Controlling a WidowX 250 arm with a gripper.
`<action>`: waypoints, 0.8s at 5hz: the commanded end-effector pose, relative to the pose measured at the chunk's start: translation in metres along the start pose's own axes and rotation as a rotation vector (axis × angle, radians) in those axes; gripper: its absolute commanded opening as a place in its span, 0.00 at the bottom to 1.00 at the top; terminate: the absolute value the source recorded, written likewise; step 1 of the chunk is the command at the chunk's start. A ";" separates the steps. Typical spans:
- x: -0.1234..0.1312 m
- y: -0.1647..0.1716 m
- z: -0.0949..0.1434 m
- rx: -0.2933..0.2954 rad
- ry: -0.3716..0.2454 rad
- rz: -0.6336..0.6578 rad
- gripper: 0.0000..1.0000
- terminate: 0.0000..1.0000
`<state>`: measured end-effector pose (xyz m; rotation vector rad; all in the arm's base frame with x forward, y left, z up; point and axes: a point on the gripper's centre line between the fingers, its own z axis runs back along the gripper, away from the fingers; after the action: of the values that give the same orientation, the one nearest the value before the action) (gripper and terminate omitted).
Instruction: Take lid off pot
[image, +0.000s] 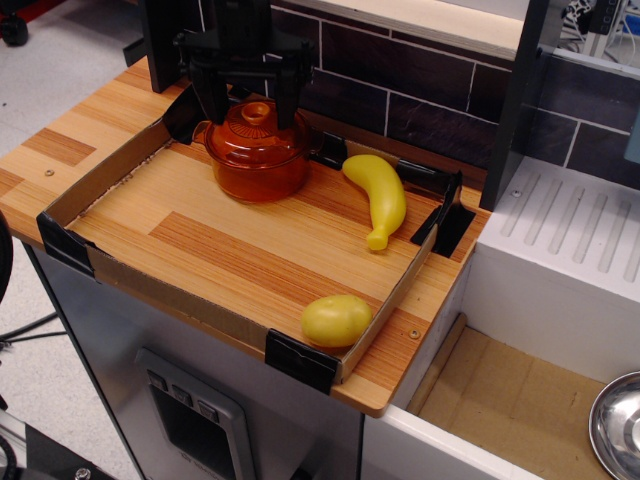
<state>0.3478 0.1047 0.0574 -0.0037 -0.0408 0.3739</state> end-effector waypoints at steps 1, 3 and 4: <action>0.002 -0.008 0.010 -0.010 -0.060 0.004 0.00 0.00; 0.009 -0.006 0.013 -0.018 -0.108 0.025 0.00 0.00; 0.001 -0.008 0.031 -0.049 -0.156 0.019 0.00 0.00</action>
<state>0.3439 0.0931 0.0655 -0.0400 -0.1283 0.3993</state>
